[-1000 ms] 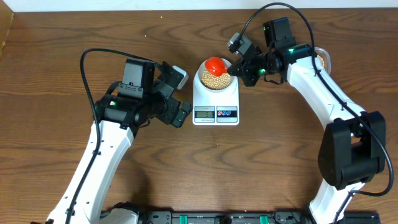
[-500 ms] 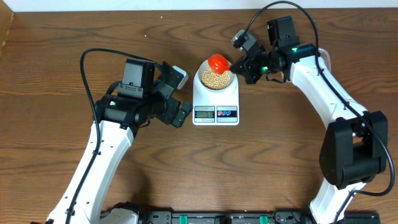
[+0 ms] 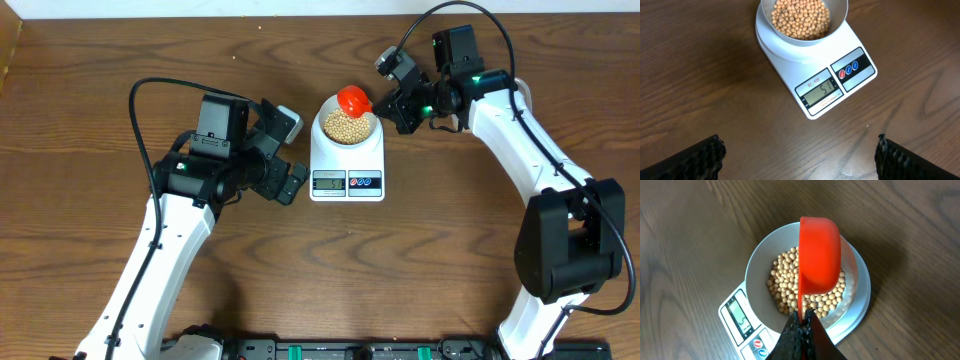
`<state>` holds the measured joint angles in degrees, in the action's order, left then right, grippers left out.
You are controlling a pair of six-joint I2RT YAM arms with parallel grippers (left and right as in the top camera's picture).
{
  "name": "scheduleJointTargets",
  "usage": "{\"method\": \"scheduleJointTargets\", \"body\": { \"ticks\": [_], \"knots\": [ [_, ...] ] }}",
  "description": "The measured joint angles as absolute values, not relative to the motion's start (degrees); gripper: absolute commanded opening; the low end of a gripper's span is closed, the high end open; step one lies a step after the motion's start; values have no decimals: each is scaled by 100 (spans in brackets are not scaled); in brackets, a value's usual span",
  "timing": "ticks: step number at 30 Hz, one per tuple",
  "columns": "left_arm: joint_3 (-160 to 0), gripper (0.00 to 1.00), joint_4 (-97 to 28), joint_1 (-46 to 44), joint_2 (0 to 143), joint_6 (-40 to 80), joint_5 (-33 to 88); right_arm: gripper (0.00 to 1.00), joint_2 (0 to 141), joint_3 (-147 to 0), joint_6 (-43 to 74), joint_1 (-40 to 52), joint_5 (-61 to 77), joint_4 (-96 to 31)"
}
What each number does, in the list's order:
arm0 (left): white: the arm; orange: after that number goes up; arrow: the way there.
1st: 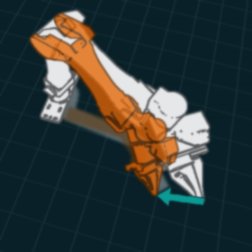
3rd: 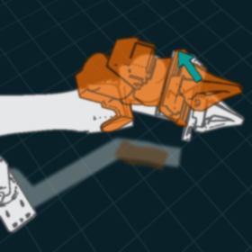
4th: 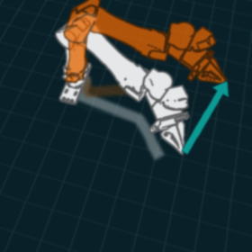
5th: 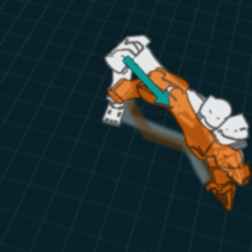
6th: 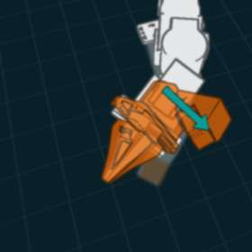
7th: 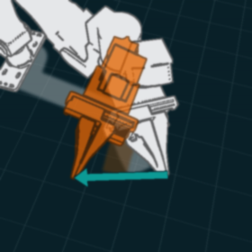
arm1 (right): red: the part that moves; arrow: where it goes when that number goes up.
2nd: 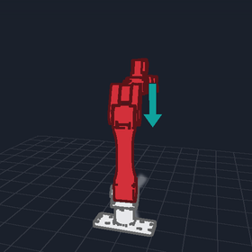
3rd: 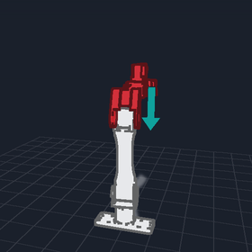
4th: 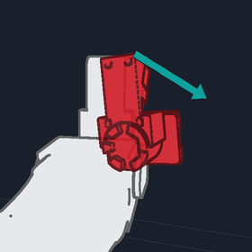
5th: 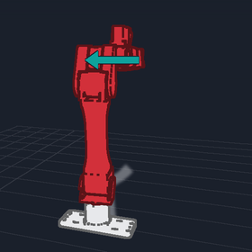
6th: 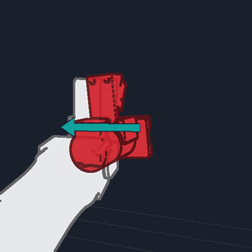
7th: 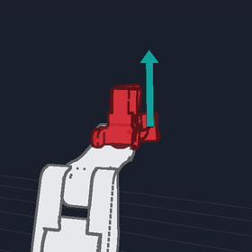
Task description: Scoop item into bowl and weigh 50g on scale
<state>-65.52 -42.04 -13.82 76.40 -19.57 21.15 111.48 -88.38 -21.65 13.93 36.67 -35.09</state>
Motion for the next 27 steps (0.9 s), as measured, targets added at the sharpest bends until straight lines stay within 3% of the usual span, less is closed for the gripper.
{"method": "scheduleJointTargets", "body": {
  "ticks": [27],
  "knots": [
    [-6552,98,-4204,-1382,7640,-1957,2112,1,11148,-8838,-1988,1564,3153,-3511]
  ]
}}
